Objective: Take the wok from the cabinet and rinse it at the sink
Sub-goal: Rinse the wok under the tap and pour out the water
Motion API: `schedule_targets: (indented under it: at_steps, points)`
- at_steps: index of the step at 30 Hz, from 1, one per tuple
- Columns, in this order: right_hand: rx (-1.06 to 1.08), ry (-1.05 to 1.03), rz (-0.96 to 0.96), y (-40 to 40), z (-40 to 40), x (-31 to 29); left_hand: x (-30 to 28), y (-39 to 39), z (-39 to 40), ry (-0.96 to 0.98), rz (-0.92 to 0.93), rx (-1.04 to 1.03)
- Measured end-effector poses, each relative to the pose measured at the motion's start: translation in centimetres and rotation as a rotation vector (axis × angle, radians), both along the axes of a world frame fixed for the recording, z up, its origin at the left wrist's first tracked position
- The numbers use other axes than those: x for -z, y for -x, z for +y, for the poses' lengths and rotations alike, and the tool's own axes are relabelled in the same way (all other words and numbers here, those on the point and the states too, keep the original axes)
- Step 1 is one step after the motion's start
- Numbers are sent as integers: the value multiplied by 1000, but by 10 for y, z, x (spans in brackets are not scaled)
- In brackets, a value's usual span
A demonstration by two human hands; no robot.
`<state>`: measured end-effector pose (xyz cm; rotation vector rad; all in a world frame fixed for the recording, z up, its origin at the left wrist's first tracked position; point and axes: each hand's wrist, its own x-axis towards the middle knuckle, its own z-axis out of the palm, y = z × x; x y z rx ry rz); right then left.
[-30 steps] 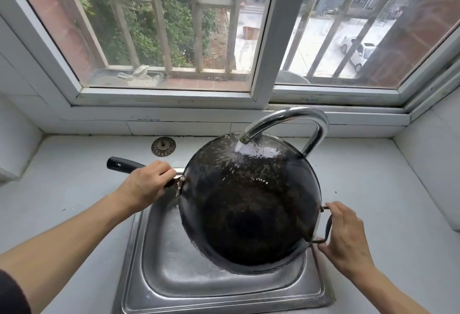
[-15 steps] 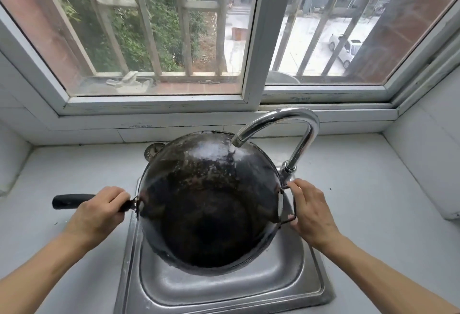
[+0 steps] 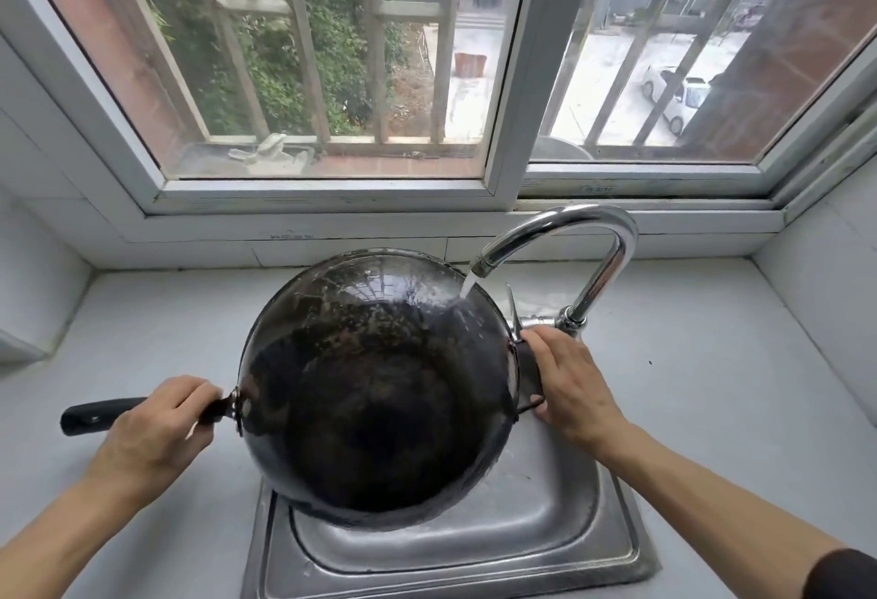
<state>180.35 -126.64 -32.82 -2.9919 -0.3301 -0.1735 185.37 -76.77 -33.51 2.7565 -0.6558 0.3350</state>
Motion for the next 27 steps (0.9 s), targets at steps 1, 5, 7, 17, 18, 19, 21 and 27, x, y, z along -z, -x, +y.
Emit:
schedule_targets:
  at_steps: [1,5,7,17,18,19,21,27]
  points:
    - [1,-5,-1,1,0,0,-1,1,0,4,-4,5]
    - [0,-36,-28,5,-1,0,-6,5,-5,-4,31,-4]
    - [-8,-42,-48,7,-2,-1,-8,7,-6,-13,39,-2]
    - [-57,-69,-195,27,-10,-2,-1,20,-2,-119,-18,75]
    - [-66,-85,-227,28,-10,-3,-1,22,-3,-128,-27,64]
    - [-76,-100,-267,30,-9,-4,-2,25,-4,-132,-32,55]
    - [-102,-106,-351,32,-8,-8,-8,30,-8,-135,-42,51]
    - [-166,-125,-430,39,-14,-20,-16,41,-4,-148,-144,98]
